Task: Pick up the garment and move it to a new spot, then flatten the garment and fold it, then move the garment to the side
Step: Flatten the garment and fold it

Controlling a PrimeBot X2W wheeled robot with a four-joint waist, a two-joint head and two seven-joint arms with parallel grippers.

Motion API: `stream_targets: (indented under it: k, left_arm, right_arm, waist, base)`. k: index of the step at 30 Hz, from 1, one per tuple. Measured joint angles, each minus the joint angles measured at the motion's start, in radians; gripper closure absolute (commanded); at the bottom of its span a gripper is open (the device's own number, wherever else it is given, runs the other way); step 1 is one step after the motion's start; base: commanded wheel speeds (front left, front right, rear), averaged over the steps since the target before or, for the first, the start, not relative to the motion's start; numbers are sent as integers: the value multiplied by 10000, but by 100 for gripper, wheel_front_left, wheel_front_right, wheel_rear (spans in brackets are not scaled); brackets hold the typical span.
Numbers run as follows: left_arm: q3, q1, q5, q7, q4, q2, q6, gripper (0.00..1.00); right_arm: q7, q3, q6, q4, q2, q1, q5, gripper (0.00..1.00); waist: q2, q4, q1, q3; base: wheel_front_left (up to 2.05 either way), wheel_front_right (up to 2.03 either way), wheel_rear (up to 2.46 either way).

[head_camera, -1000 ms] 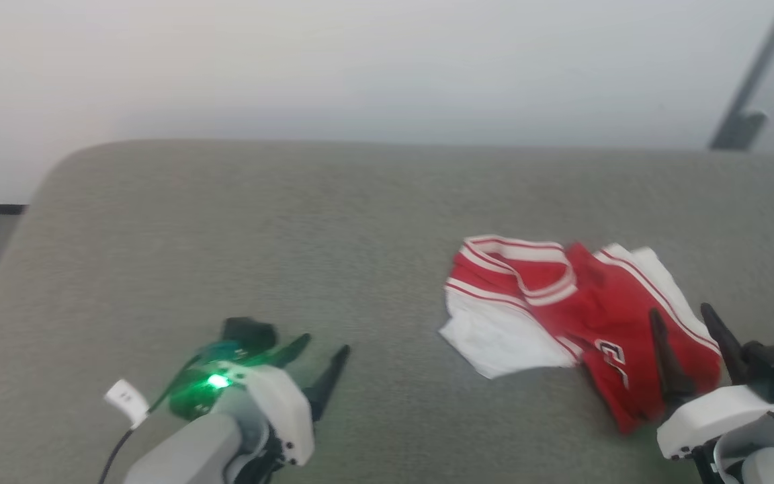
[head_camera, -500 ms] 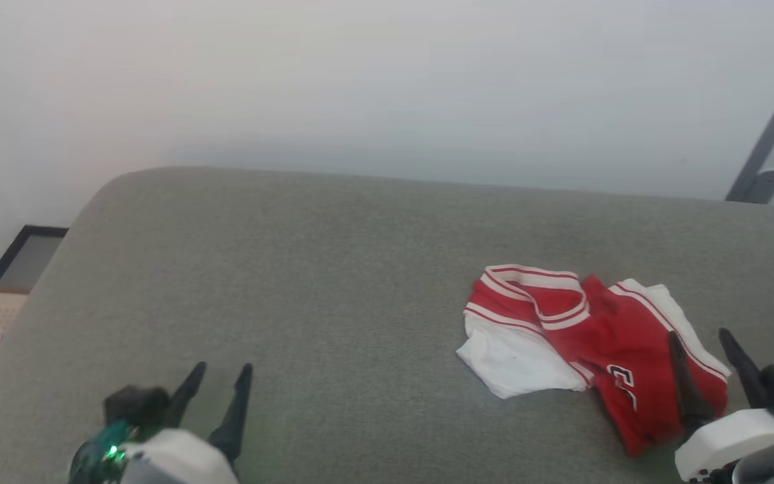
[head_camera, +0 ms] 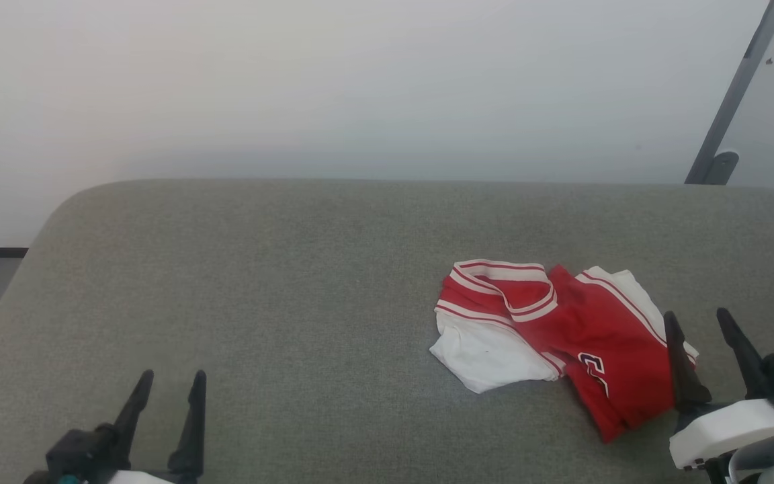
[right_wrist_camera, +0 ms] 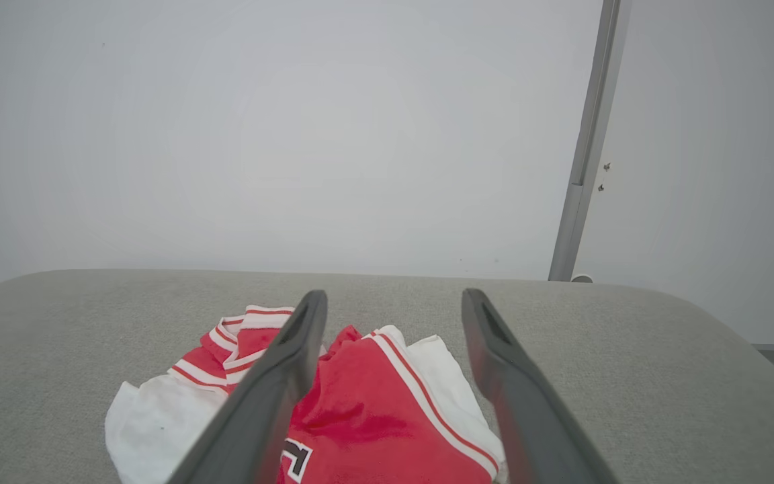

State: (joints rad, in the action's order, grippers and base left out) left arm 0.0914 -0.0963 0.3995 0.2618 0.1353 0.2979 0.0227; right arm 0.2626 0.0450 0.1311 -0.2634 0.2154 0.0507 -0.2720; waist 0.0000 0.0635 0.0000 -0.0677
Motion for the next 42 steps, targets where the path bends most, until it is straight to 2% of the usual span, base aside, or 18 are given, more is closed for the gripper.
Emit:
stream_targets:
  k: [6,17,20,26,29,30,35,38,42]
  left_arm:
    - [-416,-241,-493,-2,109,-529,313,0]
    - [-959,-273,-966,0,151,-1104,700,0]
    - [-991,-273,-1039,0,140,-1292,769,0]
    - [-974,-151,-1193,-2,276,-1626,882,0]
    - [-907,158,-1239,0,297,-1791,920,0]
    - [-907,158,-1239,0,297,-1791,920,0]
    - [-794,619,-1392,0,353,-1948,980,0]
    - [-711,924,-1457,-2,366,-2061,1007,0]
    - [-640,1247,-1507,0,389,-2142,1022,0]
  right_arm:
    - [0,-48,0,-84,-6,-13,-12,0]
    - [-115,-324,0,-489,173,47,-111,0]
    - [-918,-861,0,-769,708,562,-332,0]
    - [-3802,-2606,4,-1452,2721,2272,-1325,0]
    - [-5381,-3352,2,-1745,3580,3234,-2577,0]
    - [-5381,-3352,2,-1745,3580,3234,-2577,0]
    - [-7875,-4470,4,-2320,4633,4506,-4763,0]
    - [-8495,-4775,4,-2717,5102,5226,-5494,0]
    - [-8587,-5346,4,-3127,5478,5897,-5908,0]
  waist:
    - [0,-8,0,74]
    - [0,-2,0,95]
    - [0,-6,0,203]
    - [0,51,0,577]
    - [0,138,0,895]
    - [0,138,0,895]
    - [0,320,0,1559]
    - [0,444,0,1978]
    - [0,633,0,2528]
  base:
    - [0,0,0]
    - [0,0,0]
    - [0,0,0]
    - [0,0,0]
    - [0,0,0]
    - [0,0,0]
    - [0,0,0]
    - [0,0,0]
    - [0,0,0]
